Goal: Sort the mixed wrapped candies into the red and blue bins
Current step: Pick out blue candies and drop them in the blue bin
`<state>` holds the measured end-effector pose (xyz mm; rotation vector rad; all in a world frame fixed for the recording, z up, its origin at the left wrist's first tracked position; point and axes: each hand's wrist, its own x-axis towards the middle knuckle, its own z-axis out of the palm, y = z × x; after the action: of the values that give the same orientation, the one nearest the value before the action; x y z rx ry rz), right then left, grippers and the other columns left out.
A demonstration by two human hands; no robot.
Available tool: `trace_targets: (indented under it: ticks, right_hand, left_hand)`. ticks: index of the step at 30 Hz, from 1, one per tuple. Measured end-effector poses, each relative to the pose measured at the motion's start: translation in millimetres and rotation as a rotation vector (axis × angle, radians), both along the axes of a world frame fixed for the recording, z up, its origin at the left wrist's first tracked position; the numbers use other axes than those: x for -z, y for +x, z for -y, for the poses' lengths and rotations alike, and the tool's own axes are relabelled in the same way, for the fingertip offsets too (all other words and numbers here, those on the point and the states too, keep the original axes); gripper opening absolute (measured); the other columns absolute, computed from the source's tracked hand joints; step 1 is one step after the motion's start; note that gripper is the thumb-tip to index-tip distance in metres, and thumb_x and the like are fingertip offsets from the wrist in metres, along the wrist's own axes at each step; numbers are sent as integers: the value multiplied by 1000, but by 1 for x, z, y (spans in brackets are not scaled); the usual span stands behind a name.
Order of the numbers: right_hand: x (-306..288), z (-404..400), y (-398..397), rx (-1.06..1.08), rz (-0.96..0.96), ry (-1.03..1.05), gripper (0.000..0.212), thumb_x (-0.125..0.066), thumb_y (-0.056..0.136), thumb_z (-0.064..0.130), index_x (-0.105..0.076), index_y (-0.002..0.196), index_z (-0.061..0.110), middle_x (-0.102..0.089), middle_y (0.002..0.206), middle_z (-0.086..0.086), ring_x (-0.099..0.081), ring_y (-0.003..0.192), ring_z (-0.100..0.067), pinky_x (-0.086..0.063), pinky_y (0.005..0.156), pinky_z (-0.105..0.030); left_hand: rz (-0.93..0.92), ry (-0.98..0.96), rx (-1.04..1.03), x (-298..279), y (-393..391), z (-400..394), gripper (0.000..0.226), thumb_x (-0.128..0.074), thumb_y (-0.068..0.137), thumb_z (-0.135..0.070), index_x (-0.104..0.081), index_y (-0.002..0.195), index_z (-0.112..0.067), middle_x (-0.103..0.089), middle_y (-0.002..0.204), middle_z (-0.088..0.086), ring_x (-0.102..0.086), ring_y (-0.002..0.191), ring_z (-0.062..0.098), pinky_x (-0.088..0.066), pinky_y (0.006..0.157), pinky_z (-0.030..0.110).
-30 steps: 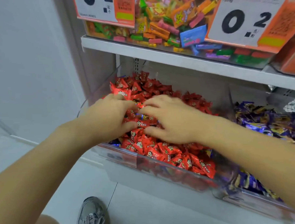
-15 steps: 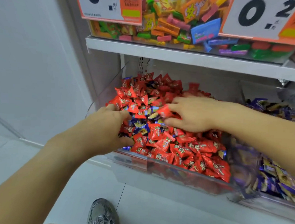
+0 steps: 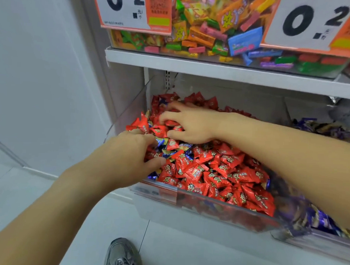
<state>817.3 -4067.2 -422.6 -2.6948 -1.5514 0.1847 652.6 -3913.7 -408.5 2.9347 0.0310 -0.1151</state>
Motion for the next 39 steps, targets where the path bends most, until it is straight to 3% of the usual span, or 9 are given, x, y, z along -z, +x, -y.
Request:
trace_targets:
  ticks: [3, 8, 12, 15, 19, 25, 28, 32, 39]
  right_hand:
    - [-7, 46, -1, 61, 9, -96, 42, -35, 94, 64, -48, 125, 38, -44, 130, -1, -56, 109, -27, -46, 96, -42]
    - [-25, 96, -21, 207, -7, -105, 50, -39, 93, 64, -53, 132, 36, -53, 134, 3, -54, 121, -21, -43, 103, -39]
    - [-35, 70, -43, 195, 162, 6, 56, -35, 92, 66, -66, 118, 27, -58, 127, -3, -54, 120, -24, -45, 102, -41]
    - [-20, 33, -51, 58, 36, 121, 52, -51, 97, 51, -52, 140, 23, -48, 145, -5, -42, 136, -24, -34, 114, -38]
    - [-1, 27, -46, 85, -99, -167, 72, -45, 99, 57, -20, 159, 25, -16, 166, -4, -16, 152, -22, -16, 123, -35]
    - [-42, 44, -37, 69, -203, -137, 51, -61, 93, 52, -54, 140, 33, -55, 142, 8, -52, 128, -11, -39, 106, -26]
    - [-43, 19, -2, 117, -150, 128, 69, -72, 85, 51, -47, 145, 27, -50, 147, 5, -48, 132, -12, -36, 107, -23]
    - [-19, -19, 34, 139, -230, 103, 100, -83, 74, 51, -31, 154, 23, -37, 157, 5, -37, 141, -13, -25, 104, -14]
    - [-1, -28, 32, 138, -281, 44, 74, -88, 71, 40, -53, 134, 23, -59, 130, 5, -57, 118, -17, -42, 102, -27]
  left_hand:
    - [6, 36, -6, 0, -2, 2, 50, -50, 90, -62, -56, 129, -32, -55, 115, -5, -51, 110, 18, -47, 93, 36]
    - [100, 296, 29, 0, 2, 15, 49, -45, 89, -66, -57, 124, -33, -50, 121, -1, -41, 115, 23, -33, 100, 40]
    - [160, 122, 67, 7, 17, 21, 33, -54, 92, -38, -58, 117, -18, -53, 113, 3, -46, 108, 24, -42, 95, 40]
    - [220, 13, 74, 12, 26, 19, 30, -53, 88, -27, -61, 113, -13, -57, 107, 5, -51, 100, 27, -46, 89, 45]
    - [141, 93, 52, 16, 32, 10, 30, -58, 90, -35, -64, 115, -21, -60, 110, 0, -56, 105, 25, -47, 90, 42]
    - [119, 96, 84, 20, 37, 5, 28, -60, 90, -45, -63, 109, -25, -54, 104, -4, -56, 98, 21, -49, 86, 39]
    - [138, 9, 44, 17, 35, 4, 28, -60, 90, -48, -63, 107, -26, -54, 103, -5, -56, 91, 17, -50, 80, 35]
    - [189, -66, -24, 10, 30, 7, 28, -62, 89, -46, -54, 105, -24, -52, 103, -5, -56, 91, 17, -42, 73, 28]
    - [228, -173, -88, 8, 27, 8, 59, -71, 85, -42, -35, 126, -21, -44, 122, 3, -62, 98, 28, -48, 76, 33]
